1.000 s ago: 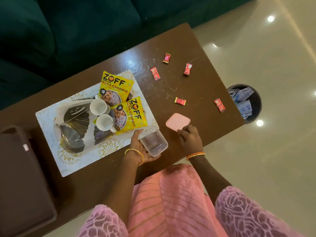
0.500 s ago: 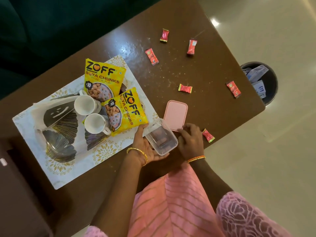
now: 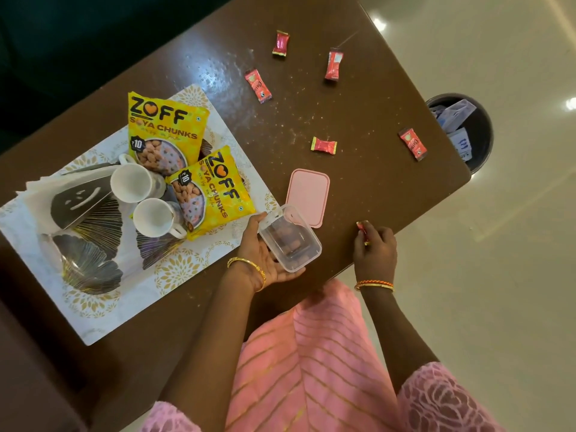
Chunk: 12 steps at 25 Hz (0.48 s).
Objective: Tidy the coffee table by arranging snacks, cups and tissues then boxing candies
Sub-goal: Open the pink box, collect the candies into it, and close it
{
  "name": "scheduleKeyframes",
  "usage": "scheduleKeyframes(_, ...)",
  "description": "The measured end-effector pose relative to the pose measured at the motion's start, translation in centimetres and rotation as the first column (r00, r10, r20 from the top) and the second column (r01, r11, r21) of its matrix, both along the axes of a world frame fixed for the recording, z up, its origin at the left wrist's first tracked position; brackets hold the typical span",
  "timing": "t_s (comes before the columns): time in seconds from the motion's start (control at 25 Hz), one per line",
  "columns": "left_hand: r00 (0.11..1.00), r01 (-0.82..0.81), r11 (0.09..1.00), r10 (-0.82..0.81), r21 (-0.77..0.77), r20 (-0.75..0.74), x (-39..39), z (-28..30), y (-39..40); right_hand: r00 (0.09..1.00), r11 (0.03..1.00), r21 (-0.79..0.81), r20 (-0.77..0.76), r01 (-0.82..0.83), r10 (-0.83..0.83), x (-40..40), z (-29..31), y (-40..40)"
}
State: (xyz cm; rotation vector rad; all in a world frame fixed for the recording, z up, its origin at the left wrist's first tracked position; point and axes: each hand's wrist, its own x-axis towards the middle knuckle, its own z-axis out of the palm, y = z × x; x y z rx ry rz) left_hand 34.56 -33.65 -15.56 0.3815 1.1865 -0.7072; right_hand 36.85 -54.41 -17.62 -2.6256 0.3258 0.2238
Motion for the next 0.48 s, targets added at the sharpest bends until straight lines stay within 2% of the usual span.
scheduleKeyframes(0.08, 1.0, 0.028, 1.0, -0.028, 0.012, -0.001, 0.1, -0.1, -0.1, 0.997, 0.993, 0.083, -0.006, 0.082, -0.082, 0.6, 0.9, 0.4)
scheduleKeyframes(0.16, 0.999, 0.051, 0.999, -0.051, 0.014, -0.001, 0.1, 0.1, -0.3, 0.99, 0.948, 0.288, -0.001, 0.134, -0.14, 0.6, 2.3, 1.4)
scheduleKeyframes(0.24, 0.996, 0.085, 0.996, -0.085, 0.013, -0.006, 0.3, 0.4, -0.6, 0.996, 0.869, 0.486, -0.031, 0.093, -0.088, 0.1, 3.9, 3.1)
scheduleKeyframes(0.28, 0.995, 0.101, 0.995, -0.101, 0.006, -0.013, 0.4, 0.6, -0.7, 0.999, 0.857, 0.514, -0.042, 0.029, -0.008, -0.5, 4.5, 4.1)
scheduleKeyframes(0.4, 0.991, 0.133, 0.991, -0.133, -0.009, -0.022, 0.6, 1.2, -0.9, 0.982, 0.903, 0.395, -0.005, -0.169, 0.186, -1.9, 4.8, 6.4)
scheduleKeyframes(0.48, 0.989, 0.145, 0.989, -0.145, 0.0, -0.042, 0.8, 1.3, -0.8, 0.98, 0.934, 0.308, -0.021, -0.182, 0.198, -2.2, 4.3, 7.0)
